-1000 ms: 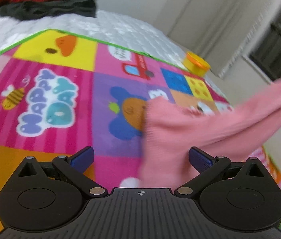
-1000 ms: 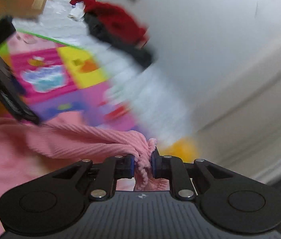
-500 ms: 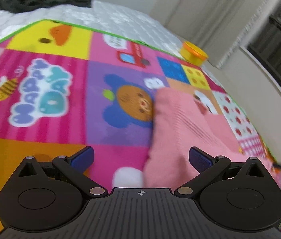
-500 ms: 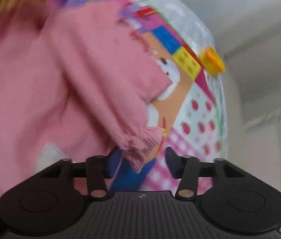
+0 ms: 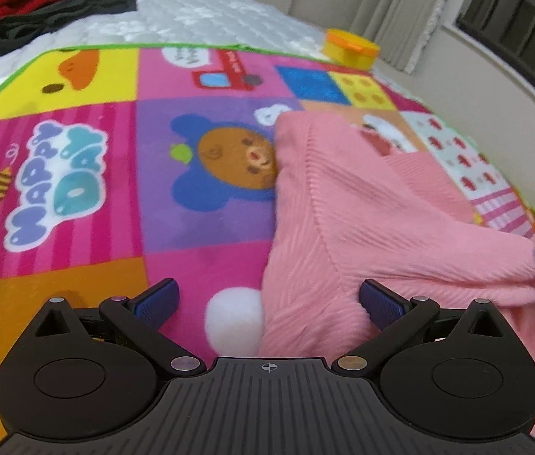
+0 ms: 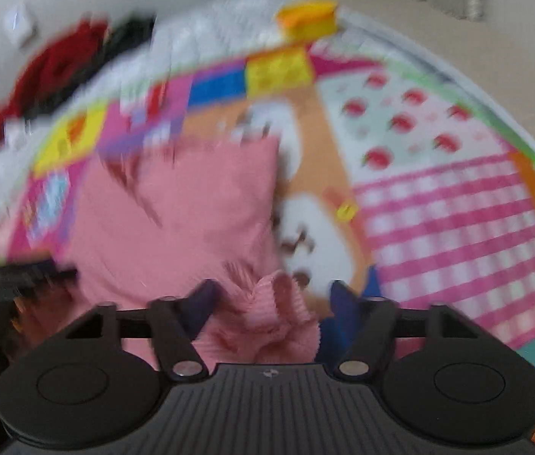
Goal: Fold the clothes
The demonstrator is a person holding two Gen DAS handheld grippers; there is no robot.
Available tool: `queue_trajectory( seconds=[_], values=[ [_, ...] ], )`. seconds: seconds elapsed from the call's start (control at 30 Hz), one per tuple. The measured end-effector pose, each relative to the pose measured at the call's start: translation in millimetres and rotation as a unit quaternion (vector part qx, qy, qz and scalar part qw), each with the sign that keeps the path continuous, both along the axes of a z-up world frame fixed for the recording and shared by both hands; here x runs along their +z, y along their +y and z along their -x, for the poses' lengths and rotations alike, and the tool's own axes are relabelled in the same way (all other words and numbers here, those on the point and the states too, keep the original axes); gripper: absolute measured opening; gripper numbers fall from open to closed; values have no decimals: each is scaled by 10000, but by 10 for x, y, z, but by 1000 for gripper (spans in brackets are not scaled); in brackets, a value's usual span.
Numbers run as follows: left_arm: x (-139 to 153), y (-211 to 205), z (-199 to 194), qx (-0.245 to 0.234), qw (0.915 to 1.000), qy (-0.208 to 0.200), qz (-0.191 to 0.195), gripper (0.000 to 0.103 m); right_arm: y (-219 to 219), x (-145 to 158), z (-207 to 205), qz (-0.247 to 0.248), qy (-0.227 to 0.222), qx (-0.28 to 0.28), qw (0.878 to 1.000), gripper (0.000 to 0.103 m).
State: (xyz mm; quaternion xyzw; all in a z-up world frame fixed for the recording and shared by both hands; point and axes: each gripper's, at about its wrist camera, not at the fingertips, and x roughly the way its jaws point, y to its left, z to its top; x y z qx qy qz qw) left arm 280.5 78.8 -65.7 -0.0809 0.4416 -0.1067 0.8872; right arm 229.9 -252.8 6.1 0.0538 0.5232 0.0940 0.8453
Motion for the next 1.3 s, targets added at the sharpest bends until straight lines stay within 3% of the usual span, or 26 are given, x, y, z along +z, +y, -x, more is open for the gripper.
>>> queue_trajectory(
  seconds=[0.03, 0.07, 0.13, 0.27, 0.37, 0.47, 0.57, 0.67, 0.73, 0.8, 0.9, 1.0, 1.07, 1.13, 1.3],
  values=[
    [-16, 12, -5, 30, 10000, 30, -31, 103, 143, -51, -65, 115, 115, 226, 9996, 10],
    [-24, 26, -13, 47, 10000, 46, -26, 103, 280, -23, -87, 247, 29, 414, 9988, 10],
    [-34, 48, -20, 95, 9999, 58, -26, 103, 510, 222, -163, 411, -542, 722, 9951, 9],
    [-40, 101, -44, 298, 9994, 28, -176, 103, 647, 1004, -416, -63, -1835, 709, 9804, 8],
    [-29, 156, -65, 506, 9984, -8, -256, 103, 653, 1327, -601, -178, -2435, 675, 9674, 3],
    [-33, 234, -84, 792, 9961, 16, -375, 103, 595, 1192, -682, -53, -2305, 538, 9716, 2],
    [-50, 284, -89, 894, 9952, 81, -400, 103, 448, 665, -673, 386, -1655, 252, 9851, 2],
    [-12, 286, -71, 863, 9959, 6, -266, 103, 235, 320, -592, 6, -1378, -199, 9903, 5],
    [20, 291, -61, 868, 9962, -73, -75, 103, 125, 228, -551, -583, -1439, -535, 9864, 20],
    [59, 290, -55, 863, 9959, -196, 208, 103, 201, 221, -641, -695, -1576, -634, 9830, 33],
    [121, 236, -40, 758, 9950, -446, 473, 103, 445, 229, -906, -681, -1692, -672, 9809, 35],
    [107, 174, -52, 608, 9955, -539, 495, 103, 758, 142, -1258, -592, -1442, -884, 9838, 46],
    [76, 176, -71, 615, 9952, -517, 554, 103, 972, 11, -1436, -273, -1201, -979, 9875, 44],
    [51, 203, -80, 652, 9946, -507, 630, 103, 1128, -73, -1505, -92, -1135, -637, 9914, 8],
    [79, 334, -66, 907, 9906, -575, 848, 103, 904, 511, -1004, -567, -2233, -87, 9730, 8]
  ],
)
